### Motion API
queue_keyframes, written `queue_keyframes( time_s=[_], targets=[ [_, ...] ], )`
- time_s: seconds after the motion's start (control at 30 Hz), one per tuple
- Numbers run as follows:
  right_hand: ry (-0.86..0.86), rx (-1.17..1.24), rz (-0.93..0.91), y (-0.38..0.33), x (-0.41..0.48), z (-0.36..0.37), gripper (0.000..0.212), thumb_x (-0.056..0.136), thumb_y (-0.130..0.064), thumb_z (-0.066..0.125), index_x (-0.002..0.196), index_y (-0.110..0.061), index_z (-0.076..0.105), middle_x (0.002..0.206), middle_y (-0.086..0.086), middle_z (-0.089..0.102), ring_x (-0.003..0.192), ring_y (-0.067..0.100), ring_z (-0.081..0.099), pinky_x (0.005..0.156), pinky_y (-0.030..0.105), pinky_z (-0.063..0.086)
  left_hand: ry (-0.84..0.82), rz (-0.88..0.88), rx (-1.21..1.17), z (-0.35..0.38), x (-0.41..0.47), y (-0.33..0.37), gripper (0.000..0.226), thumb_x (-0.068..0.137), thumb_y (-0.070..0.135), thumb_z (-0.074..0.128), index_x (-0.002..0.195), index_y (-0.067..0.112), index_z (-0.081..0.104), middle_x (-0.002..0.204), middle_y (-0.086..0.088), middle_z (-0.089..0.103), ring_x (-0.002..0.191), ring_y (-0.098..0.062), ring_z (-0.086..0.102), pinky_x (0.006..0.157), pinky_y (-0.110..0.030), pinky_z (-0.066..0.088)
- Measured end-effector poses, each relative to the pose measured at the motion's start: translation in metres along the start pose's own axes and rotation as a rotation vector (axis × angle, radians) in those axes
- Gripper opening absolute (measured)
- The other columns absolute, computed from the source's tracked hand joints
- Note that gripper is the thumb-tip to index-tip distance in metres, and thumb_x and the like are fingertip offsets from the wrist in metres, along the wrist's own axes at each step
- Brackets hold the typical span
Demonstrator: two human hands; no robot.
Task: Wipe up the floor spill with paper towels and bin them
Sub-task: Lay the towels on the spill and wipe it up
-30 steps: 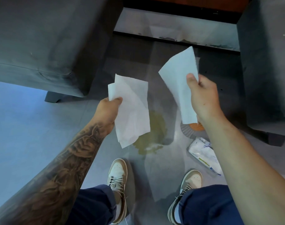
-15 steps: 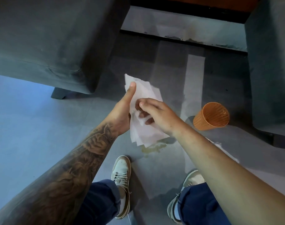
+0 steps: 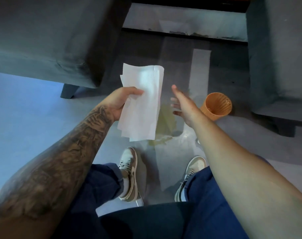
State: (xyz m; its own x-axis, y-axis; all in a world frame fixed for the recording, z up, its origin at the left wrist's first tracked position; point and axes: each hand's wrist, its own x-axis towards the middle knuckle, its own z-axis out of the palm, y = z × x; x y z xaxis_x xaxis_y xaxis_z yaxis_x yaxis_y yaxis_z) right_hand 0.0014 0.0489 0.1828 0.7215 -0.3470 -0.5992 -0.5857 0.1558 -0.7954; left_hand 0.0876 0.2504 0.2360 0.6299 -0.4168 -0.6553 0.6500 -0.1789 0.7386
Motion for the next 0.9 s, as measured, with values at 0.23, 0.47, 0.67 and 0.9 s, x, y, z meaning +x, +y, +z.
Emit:
queue_keyframes(
  time_s=[0.23,0.47,0.67,0.9],
  targets=[
    [-0.059,0.147,0.153,0.023,0.024,0.033,0.06,0.088,-0.075,0.045,0.104,-0.024,0.073,0.098,0.0,0.078,0.094,0.019,0.073,0.097,0.041,0.054,-0.004,-0.151,-0.039,-0.026,0.033,-0.045,0.02,0.092,0.01,0.057,0.111,0.008,0.066,0.103,-0.009,0.074,0.089,-0.027,0.074,0.086,-0.044,0.057],
    [-0.083,0.062,0.361,0.122,0.052,0.058,0.069,0.078,-0.065,0.069,0.134,-0.027,0.058,0.133,-0.014,0.058,0.118,0.008,0.053,0.106,0.031,0.036,0.257,-0.31,-0.067,-0.065,0.087,-0.137,0.015,0.093,0.005,0.061,0.107,0.003,0.066,0.109,-0.019,0.071,0.088,-0.033,0.069,0.081,-0.045,0.057],
    [0.121,-0.108,0.319,0.193,0.056,0.056,0.021,0.083,-0.009,0.069,0.103,-0.015,0.068,0.103,0.005,0.072,0.086,0.024,0.068,0.075,0.03,0.051,0.245,-0.467,0.041,-0.063,0.112,-0.207,0.017,0.091,0.006,0.064,0.108,0.005,0.065,0.117,-0.017,0.068,0.104,-0.036,0.066,0.095,-0.052,0.053],
    [0.233,-0.202,0.283,0.215,0.097,0.049,0.022,0.082,-0.008,0.065,0.104,-0.009,0.068,0.097,0.004,0.069,0.085,0.023,0.064,0.071,0.027,0.048,0.439,-0.294,0.245,-0.044,0.156,-0.224,0.019,0.089,0.006,0.064,0.108,0.006,0.066,0.109,-0.009,0.07,0.097,-0.029,0.069,0.089,-0.041,0.059]
  ],
)
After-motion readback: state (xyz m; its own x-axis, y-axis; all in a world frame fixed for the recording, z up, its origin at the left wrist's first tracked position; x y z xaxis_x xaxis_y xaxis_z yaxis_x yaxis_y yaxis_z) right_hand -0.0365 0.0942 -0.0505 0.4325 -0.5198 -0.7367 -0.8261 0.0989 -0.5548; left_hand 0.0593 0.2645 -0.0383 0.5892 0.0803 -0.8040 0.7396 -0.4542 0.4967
